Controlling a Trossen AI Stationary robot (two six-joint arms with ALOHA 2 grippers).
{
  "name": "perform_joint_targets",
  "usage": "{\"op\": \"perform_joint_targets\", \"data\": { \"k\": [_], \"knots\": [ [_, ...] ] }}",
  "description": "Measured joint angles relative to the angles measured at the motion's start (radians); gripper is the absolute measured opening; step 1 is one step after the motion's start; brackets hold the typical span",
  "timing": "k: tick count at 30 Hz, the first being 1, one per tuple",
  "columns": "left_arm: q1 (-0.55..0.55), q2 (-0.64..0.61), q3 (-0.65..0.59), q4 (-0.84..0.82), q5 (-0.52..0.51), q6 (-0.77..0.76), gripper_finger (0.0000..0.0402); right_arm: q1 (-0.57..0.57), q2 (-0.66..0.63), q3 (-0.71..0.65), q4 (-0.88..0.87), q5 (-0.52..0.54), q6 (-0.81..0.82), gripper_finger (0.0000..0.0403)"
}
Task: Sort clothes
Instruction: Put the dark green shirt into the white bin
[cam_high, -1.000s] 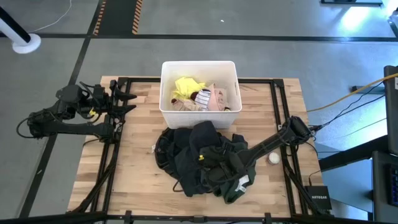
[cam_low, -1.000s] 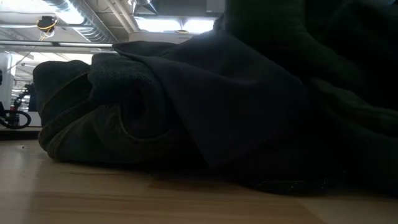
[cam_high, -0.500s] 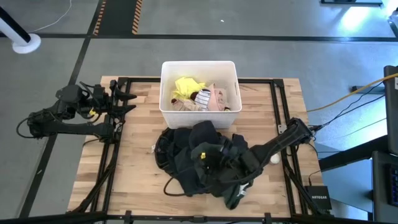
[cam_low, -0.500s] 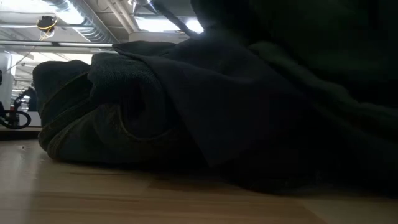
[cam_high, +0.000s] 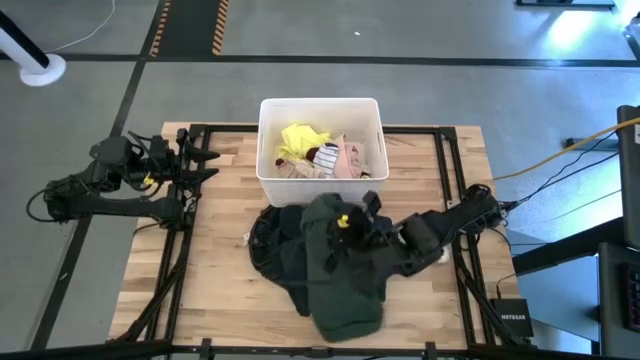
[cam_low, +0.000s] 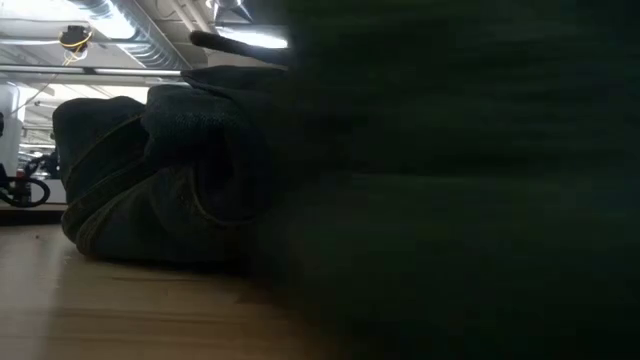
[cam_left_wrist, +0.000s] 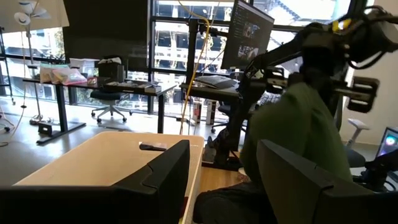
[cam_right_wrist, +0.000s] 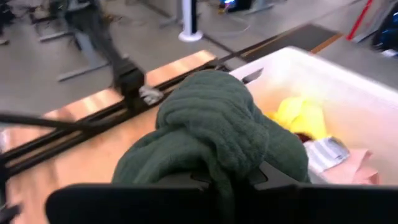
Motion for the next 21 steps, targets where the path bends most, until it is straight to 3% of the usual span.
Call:
{"op": "perform_joint_targets", "data": {
  "k": [11, 21],
  "knots": [
    [0.0, 0.0, 0.0, -0.001, 0.0, 0.003, 0.0182, -0.144, -0.028, -0.002, 0.119, 0.039, -0.175, 0.0023],
    [0.0, 0.0, 0.0, 0.0, 0.0, 0.003, 0.0182, -0.294, -0.068, -0.002, 0.395, 0.04, -0.46, 0.0023]
  ]
}}
